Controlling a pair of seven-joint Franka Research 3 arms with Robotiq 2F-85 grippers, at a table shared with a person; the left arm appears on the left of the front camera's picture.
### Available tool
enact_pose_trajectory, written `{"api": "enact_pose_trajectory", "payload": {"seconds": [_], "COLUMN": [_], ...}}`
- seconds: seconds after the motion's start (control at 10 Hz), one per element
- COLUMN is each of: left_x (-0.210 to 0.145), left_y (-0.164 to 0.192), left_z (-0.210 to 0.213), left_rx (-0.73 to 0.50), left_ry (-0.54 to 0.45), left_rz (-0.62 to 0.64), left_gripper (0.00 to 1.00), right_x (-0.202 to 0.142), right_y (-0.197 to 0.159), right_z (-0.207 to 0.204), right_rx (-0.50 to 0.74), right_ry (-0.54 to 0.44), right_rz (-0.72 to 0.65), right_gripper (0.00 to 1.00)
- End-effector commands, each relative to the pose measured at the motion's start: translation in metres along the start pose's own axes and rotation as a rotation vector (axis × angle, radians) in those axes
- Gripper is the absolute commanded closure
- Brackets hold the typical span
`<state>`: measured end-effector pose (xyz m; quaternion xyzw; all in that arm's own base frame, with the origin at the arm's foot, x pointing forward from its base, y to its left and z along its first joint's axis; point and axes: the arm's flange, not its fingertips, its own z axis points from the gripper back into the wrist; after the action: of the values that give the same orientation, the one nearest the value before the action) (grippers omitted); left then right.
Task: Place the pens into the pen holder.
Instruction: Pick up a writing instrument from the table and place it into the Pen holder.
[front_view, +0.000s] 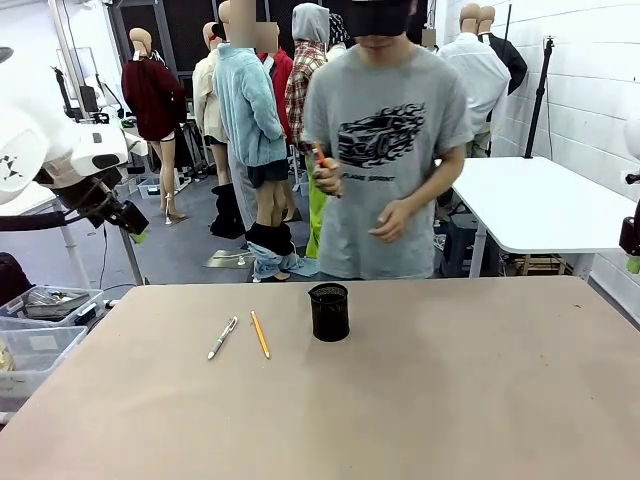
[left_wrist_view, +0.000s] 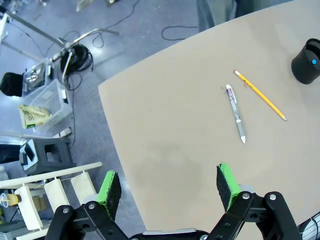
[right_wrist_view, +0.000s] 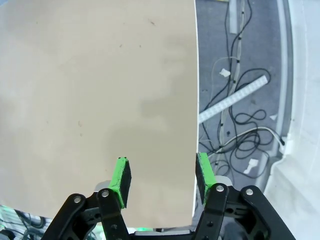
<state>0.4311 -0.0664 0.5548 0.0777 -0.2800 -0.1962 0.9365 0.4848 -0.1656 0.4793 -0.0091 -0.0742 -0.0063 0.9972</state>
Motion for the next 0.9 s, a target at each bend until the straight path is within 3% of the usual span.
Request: {"api": "enact_pose_trajectory", "payload": {"seconds": [0.0,0.4,0.5,0.6,0.8], "left_x": [-0.002,0.048,0.055,0.065,0.071], "left_y": [-0.007,-0.034,-0.049,-0.063,-0.075], "left_z": [-0.015,-0.107,-0.128,-0.147,-0.186], "left_rx": [-0.046,-0.271,-0.296,-0.303,-0.27], "left_ry": [0.011,0.141,0.228,0.246,0.309], "left_rz": [0.025,0.01,-0.022,-0.074,-0.065], "left_gripper": [0.0,0.0,0.0,0.0,0.0], "right_x": [-0.002,-0.002,-0.002,-0.002,-0.002], "right_y": [0.0,0.0,0.0,0.0,0.0], "right_z": [-0.003,-0.003,-0.003,-0.003,-0.003], "right_rx": [-0.001,-0.001,-0.001,-0.001,-0.001], "right_ry": [-0.017,-0.017,-0.017,-0.017,-0.017], "right_rz": [0.014,0.014,0.014,0.014,0.014], "right_gripper": [0.34,0.34,0.34,0.34,0.34]}}
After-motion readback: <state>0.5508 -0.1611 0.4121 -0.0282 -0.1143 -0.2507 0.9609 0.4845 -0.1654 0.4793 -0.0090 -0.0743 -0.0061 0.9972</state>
